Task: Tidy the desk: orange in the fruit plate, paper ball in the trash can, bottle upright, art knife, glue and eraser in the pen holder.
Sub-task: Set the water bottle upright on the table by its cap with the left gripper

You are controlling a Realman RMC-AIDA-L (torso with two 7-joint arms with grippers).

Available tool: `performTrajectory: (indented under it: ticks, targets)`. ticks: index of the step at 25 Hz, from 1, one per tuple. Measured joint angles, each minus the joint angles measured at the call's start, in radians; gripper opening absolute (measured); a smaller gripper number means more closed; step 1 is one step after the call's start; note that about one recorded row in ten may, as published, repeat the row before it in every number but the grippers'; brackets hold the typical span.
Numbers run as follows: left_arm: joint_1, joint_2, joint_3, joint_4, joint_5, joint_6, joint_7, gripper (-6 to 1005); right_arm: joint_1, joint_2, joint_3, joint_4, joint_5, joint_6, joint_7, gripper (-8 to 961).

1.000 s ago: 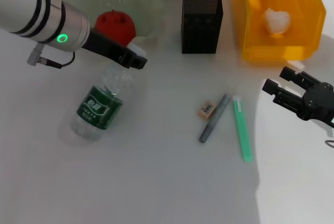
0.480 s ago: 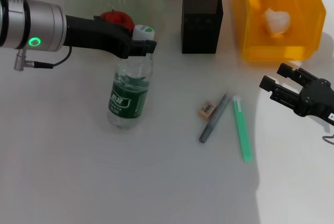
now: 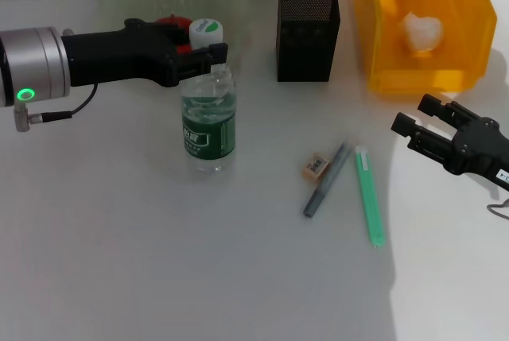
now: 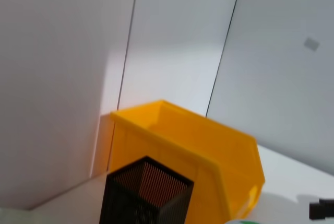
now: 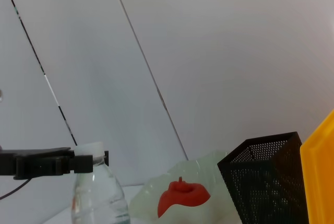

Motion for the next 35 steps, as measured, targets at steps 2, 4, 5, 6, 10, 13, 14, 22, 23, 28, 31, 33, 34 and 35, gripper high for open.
performTrajectory:
  ticks: [2,4,5,6,10,13,14,22,23,28,31,33,34,35]
  targets:
    - [0.004,0.0,-0.011,-0.048,-0.058,0.0,0.065,465,0.001,0.0,0.002,0.005,0.001,0.0,0.0,767]
    - [0.015,0.0,-0.018,-0.111,-0.156,0.001,0.168,466,0.003,0.0,0.002,0.006,0.003,0.0,0.0,767]
    - [0.019,0.0,-0.021,-0.133,-0.19,0.002,0.21,467,0.003,0.0,0.002,0.006,0.003,0.0,0.0,767]
    - [0.027,0.0,-0.025,-0.165,-0.24,0.004,0.268,468,0.003,0.0,0.002,0.008,0.004,0.0,0.0,767]
    - [0.045,0.0,-0.03,-0.29,-0.409,0.013,0.483,471,0.01,0.0,0.003,0.016,0.006,0.0,0.001,767]
    - [0.047,0.0,-0.03,-0.404,-0.514,0.026,0.666,474,0.015,0.002,0.004,0.018,0.007,0.0,0.001,767]
    - [0.046,-0.001,-0.03,-0.43,-0.539,0.031,0.709,474,0.019,0.003,0.004,0.019,0.007,0.0,0.001,767]
    - [0.033,-0.005,-0.03,-0.609,-0.679,0.046,0.95,481,0.035,0.004,0.004,0.04,0.009,0.004,-0.002,766]
    - [0.033,-0.005,-0.03,-0.609,-0.679,0.046,0.95,482,0.035,0.004,0.004,0.04,0.009,0.004,-0.002,766]
    - [0.012,-0.011,-0.021,-0.728,-0.736,0.046,1.122,486,0.039,0.003,0.004,0.042,0.009,0.013,-0.004,766]
    - [0.009,-0.011,-0.021,-0.736,-0.737,0.048,1.126,488,0.039,0.003,0.004,0.043,0.009,0.014,-0.005,766]
    - [0.008,-0.011,-0.025,-0.738,-0.738,0.049,1.126,490,0.039,0.004,0.004,0.043,0.009,0.014,-0.005,766]
    - [0.008,-0.011,-0.026,-0.738,-0.739,0.051,1.126,491,0.039,0.004,0.004,0.043,0.009,0.014,-0.005,766]
    - [0.008,-0.011,-0.028,-0.738,-0.739,0.053,1.126,492,0.039,0.004,0.004,0.043,0.009,0.014,-0.005,766]
